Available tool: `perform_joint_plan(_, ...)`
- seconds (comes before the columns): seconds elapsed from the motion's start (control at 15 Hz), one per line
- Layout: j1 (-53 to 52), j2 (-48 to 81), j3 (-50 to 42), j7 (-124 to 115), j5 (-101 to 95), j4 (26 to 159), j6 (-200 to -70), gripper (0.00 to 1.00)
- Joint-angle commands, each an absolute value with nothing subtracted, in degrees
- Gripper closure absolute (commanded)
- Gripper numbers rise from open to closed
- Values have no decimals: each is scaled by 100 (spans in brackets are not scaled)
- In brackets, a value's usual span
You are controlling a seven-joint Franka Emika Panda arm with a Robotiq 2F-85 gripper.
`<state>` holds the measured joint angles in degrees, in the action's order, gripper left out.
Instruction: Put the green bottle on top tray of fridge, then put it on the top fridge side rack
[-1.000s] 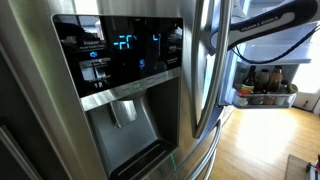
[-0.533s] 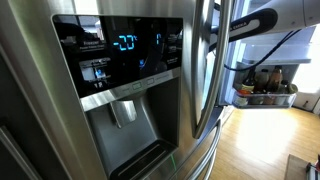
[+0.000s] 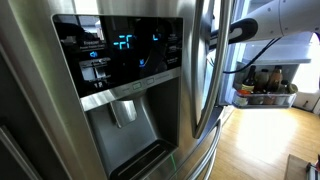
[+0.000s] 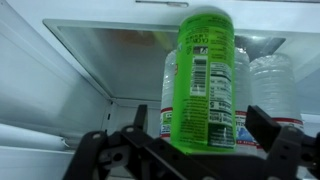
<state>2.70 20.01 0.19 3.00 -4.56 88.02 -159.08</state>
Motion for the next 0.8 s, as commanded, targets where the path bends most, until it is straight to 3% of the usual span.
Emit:
perform_joint_plan(0.0, 236, 2364, -37, 321, -402, 8448, -16230, 0)
perform_joint_plan(0.4, 249, 2720, -1, 329, -361, 8156, -16643, 1)
perform_joint_plan(0.47, 251, 2766, 11, 337, -356, 8120, -16692, 10)
perform_joint_plan(0.53, 246, 2808, 18, 321, -346, 8076, -16685, 26)
perform_joint_plan(0.6, 247, 2847, 29, 332, -344, 8032, -16691, 29)
perform_joint_plan(0.73, 244, 2907, 35, 330, -343, 7970, -16689, 47)
